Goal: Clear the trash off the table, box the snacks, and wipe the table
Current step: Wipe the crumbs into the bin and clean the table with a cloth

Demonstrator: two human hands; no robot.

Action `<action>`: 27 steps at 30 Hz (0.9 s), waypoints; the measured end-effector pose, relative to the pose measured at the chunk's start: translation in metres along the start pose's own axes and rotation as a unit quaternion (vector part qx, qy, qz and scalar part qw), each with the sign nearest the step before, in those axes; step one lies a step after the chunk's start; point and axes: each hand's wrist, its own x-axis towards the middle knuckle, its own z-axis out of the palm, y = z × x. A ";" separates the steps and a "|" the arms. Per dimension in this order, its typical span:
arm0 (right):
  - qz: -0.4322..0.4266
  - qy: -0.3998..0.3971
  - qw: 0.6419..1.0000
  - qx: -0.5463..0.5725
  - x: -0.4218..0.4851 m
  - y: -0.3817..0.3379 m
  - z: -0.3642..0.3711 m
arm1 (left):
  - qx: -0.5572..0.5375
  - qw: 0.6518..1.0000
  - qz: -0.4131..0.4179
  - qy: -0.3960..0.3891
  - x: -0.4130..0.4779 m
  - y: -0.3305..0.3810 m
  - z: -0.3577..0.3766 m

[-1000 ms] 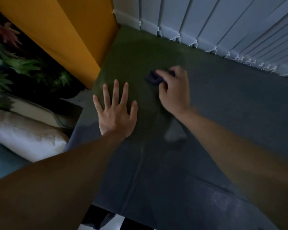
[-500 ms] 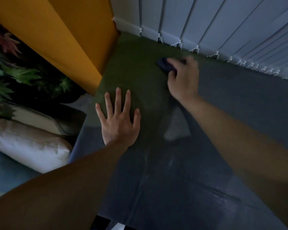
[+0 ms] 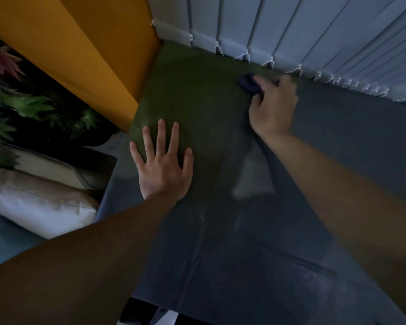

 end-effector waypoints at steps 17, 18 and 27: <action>0.020 -0.007 0.999 -0.030 -0.039 0.033 -0.025 | 0.003 1.000 -0.001 0.019 -0.004 0.005 -0.001; -0.018 -0.026 0.999 -0.014 -0.056 0.031 -0.026 | 0.005 1.000 0.001 0.022 -0.006 0.006 0.000; -0.286 -0.117 0.950 -0.039 -0.069 0.076 -0.051 | -0.105 0.992 0.069 0.022 -0.026 0.069 0.001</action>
